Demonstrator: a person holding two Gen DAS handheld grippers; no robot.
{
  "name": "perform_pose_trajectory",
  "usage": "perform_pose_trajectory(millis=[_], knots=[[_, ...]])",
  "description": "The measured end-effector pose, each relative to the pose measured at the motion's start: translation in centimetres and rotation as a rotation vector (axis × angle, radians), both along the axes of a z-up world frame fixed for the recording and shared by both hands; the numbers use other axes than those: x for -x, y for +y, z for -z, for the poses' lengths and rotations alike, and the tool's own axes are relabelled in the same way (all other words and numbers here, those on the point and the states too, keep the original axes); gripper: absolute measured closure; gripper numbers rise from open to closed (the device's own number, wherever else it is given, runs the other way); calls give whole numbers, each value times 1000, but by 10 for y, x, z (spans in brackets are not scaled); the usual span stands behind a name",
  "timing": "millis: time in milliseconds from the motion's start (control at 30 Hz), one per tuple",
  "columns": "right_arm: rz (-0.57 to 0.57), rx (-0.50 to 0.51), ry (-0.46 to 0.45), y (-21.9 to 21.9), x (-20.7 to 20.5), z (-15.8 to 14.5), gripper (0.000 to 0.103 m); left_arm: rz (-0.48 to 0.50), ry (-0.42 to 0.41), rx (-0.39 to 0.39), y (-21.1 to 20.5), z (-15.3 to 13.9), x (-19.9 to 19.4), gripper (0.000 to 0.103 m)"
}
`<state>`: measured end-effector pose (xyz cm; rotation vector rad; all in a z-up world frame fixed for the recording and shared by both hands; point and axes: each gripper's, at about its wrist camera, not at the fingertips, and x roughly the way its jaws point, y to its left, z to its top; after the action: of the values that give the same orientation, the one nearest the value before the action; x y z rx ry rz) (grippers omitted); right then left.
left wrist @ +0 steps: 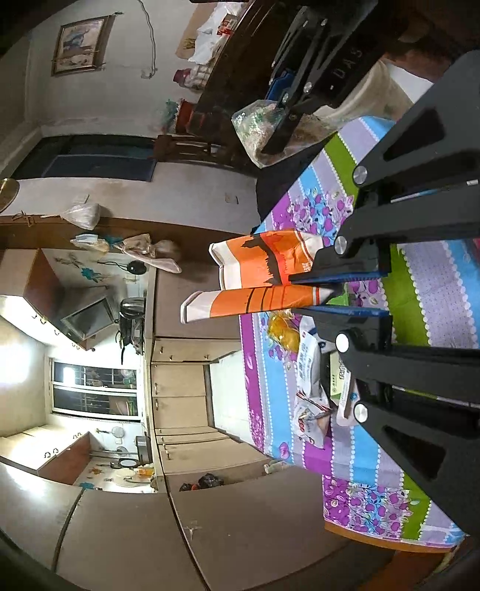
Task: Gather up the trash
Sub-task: 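Carry both items over the white bucket and open both tools to drop them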
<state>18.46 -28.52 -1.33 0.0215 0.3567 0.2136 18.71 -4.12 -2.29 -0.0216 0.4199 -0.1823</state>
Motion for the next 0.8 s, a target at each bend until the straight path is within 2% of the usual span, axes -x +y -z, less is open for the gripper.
perform_pose_trajectory(millis=[200, 433, 633, 800], knots=[[44, 5, -14, -17, 10, -14, 73, 41, -17, -1, -20, -12, -2, 94], [134, 5, -13, -63, 22, -29, 73, 134, -36, -3, -64, -30, -9, 94], [264, 3, 15, -137, 35, -40, 73, 253, -33, -10, -122, -40, -17, 94], [371, 5, 49, -201, 47, -42, 73, 356, -7, -27, -180, -37, -23, 94]])
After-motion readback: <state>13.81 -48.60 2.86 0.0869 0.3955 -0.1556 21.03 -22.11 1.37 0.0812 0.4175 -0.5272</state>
